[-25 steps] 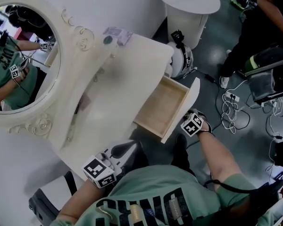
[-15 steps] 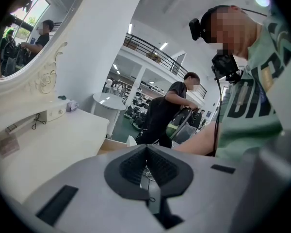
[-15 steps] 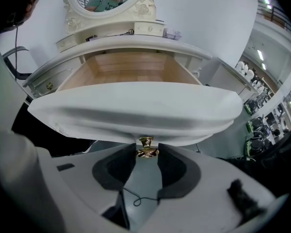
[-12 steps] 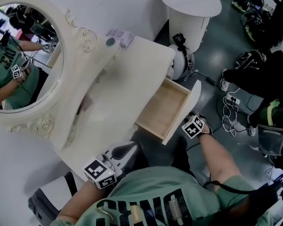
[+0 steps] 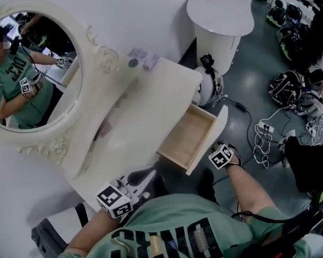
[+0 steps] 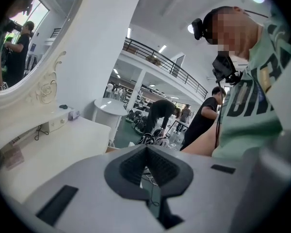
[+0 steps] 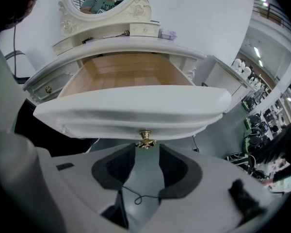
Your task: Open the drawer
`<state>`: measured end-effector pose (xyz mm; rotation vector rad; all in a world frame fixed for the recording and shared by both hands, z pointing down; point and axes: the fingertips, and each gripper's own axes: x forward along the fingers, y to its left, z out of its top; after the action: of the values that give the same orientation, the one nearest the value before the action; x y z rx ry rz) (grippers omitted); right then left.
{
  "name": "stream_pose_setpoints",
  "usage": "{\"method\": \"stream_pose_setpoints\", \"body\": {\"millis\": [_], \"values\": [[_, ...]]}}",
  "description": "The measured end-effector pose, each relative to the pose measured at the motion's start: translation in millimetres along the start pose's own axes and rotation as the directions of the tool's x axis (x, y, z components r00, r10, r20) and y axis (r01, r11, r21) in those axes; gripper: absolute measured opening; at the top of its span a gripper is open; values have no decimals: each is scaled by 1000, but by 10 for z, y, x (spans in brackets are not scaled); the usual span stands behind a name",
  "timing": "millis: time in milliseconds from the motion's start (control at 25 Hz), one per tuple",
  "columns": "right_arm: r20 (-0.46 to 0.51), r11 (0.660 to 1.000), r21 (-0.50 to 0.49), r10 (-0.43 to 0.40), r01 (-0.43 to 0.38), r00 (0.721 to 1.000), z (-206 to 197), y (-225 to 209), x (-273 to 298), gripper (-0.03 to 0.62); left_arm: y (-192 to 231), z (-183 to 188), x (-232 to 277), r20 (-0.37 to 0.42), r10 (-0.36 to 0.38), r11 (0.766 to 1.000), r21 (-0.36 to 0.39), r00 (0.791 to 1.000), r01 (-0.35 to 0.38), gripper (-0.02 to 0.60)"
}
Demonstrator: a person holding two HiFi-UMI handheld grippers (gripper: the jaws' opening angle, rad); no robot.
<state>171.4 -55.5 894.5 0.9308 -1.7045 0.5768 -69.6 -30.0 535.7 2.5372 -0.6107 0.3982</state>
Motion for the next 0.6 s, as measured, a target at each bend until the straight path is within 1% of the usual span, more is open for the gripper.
{"method": "stream_pose_setpoints", "body": {"millis": [160,320,480,600], "values": [[20,1000,-25,13,-13,1000,-82,19,-174,161,-45,165,75,12,-20,1000,20,1000,20,9],[102,999,-8,41,-40,994,65,-22,-432,161,-90,394,176,34,-43,998,50,998,41,9],[204,998,17,62,-67,977,280,-140,-803,160,-166,600,268,53,-58,996,71,997,54,9],[281,995,35,78,-91,956,485,-282,-1032,160,-201,735,297,72,-47,996,85,996,41,9]]}}
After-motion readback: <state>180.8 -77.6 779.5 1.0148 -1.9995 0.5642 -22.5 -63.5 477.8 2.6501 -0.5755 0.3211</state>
